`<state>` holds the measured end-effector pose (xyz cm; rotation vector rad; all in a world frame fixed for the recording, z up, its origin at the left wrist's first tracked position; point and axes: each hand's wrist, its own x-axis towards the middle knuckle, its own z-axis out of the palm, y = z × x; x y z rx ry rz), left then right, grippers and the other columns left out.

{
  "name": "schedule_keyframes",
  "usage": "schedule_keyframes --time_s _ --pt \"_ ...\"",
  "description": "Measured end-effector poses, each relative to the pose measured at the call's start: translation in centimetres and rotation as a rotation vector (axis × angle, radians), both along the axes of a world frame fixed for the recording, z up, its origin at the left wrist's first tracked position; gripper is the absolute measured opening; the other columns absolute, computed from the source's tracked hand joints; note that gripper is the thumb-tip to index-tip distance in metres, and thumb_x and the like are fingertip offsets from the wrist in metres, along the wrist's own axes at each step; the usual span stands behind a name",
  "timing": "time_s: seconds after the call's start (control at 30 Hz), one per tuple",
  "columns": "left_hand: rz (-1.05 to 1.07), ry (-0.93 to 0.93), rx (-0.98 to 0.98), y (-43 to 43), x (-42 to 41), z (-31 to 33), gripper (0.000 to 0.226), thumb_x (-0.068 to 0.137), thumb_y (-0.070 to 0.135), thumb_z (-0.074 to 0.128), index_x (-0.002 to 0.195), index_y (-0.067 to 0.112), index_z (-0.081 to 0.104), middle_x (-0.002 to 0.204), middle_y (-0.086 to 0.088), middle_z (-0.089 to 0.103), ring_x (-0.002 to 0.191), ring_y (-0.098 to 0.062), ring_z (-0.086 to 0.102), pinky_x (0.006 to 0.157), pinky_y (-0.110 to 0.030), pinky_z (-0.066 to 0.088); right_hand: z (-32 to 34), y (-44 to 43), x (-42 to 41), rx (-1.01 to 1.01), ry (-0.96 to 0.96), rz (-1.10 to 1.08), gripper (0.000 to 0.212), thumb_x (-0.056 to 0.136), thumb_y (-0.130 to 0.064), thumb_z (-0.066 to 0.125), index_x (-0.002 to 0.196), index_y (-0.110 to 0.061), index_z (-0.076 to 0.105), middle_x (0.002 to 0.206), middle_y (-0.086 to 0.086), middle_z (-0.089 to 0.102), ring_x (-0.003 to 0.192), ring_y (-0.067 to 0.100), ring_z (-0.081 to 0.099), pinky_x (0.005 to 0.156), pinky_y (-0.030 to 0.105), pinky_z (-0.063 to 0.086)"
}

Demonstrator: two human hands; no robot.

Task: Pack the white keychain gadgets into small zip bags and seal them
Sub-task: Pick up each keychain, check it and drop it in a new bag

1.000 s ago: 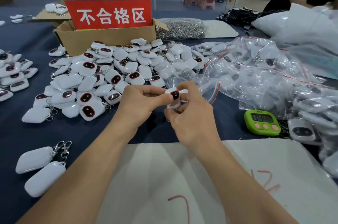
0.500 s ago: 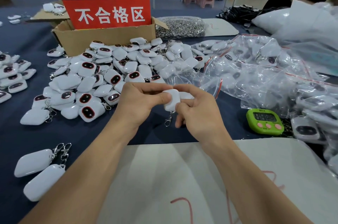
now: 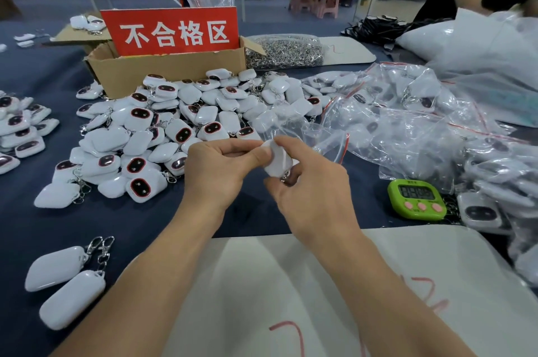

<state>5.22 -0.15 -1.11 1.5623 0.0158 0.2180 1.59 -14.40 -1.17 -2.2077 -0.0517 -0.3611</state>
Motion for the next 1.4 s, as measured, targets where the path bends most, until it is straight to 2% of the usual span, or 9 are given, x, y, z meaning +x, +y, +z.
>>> schedule_keyframes --time_s 0.13,0.3,0.5,0.67,0.73,0.83,0.93,1.1,1.4 --pt "0.023 -0.07 0.015 -0.3 -0.2 0.3 0.012 0.075 0.033 0.086 0.079 0.043 0.081 0.085 0.011 0.079 0.084 -0.001 0.074 0.071 -0.009 0.051 0.0 -0.1 0.0 0.201 0.04 0.057 0.04 0.1 -0.023 0.061 0.136 -0.04 0.064 0.064 -0.014 0.061 0.063 0.003 0.06 0.066 0.012 0.049" --pt "0.042 -0.105 0.113 -0.6 -0.2 0.2 0.01 0.08 0.039 0.083 0.076 0.047 0.08 0.081 0.015 0.078 0.08 0.005 0.07 0.07 -0.007 0.049 0.4 0.1 0.0 0.349 0.109 0.113 0.032 0.106 -0.016 0.048 0.103 -0.03 0.077 0.057 0.004 0.07 0.05 0.009 0.062 0.058 0.021 0.052" --pt "-0.036 -0.003 0.058 -0.5 0.2 -0.2 0.021 0.091 0.037 0.074 0.079 0.022 0.083 0.075 -0.01 0.076 0.073 -0.028 0.069 0.084 -0.033 0.055 0.6 -0.2 0.5 0.538 0.115 0.056 0.032 0.1 -0.019 0.054 0.08 -0.02 0.079 0.064 0.007 0.072 0.043 0.021 0.058 0.05 0.028 0.044" --pt "0.14 -0.097 0.454 -1.0 -0.5 -0.5 0.016 0.083 0.045 0.071 0.084 0.03 0.077 0.057 0.022 0.059 0.055 0.003 0.052 0.062 -0.018 0.043 1.1 -3.1 1.1 0.648 -0.036 -0.111 0.019 0.088 -0.024 0.074 0.07 -0.027 0.079 0.044 0.007 0.059 0.042 0.018 0.049 0.049 0.024 0.041" --pt "0.095 -0.113 0.59 -2.0 -1.4 -0.3 0.025 0.081 0.045 0.073 0.105 0.047 0.074 0.087 0.031 0.072 0.085 0.008 0.065 0.085 -0.021 0.051 1.3 -4.3 1.1 0.67 -0.053 -0.178 0.021 0.088 -0.022 0.079 0.067 -0.021 0.078 0.043 0.006 0.058 0.038 0.012 0.046 0.047 0.015 0.039" --pt "-0.052 -0.264 0.746 -3.4 -1.6 -0.7 0.06 0.083 0.031 0.078 0.139 0.041 0.059 0.143 0.02 0.057 0.133 0.0 0.045 0.113 -0.018 0.032 1.2 -5.2 1.2 0.697 -0.037 -0.257 0.023 0.084 -0.02 0.083 0.063 -0.014 0.074 0.041 0.004 0.055 0.038 0.011 0.043 0.048 0.015 0.039" --pt "-0.194 -0.309 0.866 -4.2 -1.8 -1.1 0.063 0.09 0.024 0.073 0.147 0.038 0.052 0.162 0.016 0.034 0.149 -0.003 0.025 0.111 0.0 0.008 1.0 -5.7 1.4 0.684 -0.038 -0.318 0.023 0.081 -0.013 0.083 0.062 -0.012 0.07 0.041 0.002 0.052 0.038 0.012 0.042 0.046 0.017 0.038" --pt "-0.082 -0.218 0.922 -4.2 -1.7 -1.3 0.042 0.087 0.043 0.071 0.128 0.046 0.061 0.126 0.021 0.063 0.12 -0.006 0.052 0.097 -0.027 0.042 0.6 -6.3 1.4 0.622 0.004 -0.339 0.019 0.081 -0.009 0.081 0.065 -0.01 0.071 0.04 0.001 0.055 0.037 0.011 0.046 0.047 0.015 0.04" --pt "0.058 -0.077 1.047 -4.5 -1.4 -1.2 0.018 0.091 0.047 0.065 0.087 0.03 0.07 0.081 0.007 0.067 0.082 -0.022 0.059 0.065 -0.034 0.04 0.6 -6.2 1.4 0.748 0.163 -0.144 0.027 0.086 -0.003 0.076 0.063 -0.011 0.067 0.044 0.003 0.05 0.041 0.01 0.045 0.045 0.015 0.038"
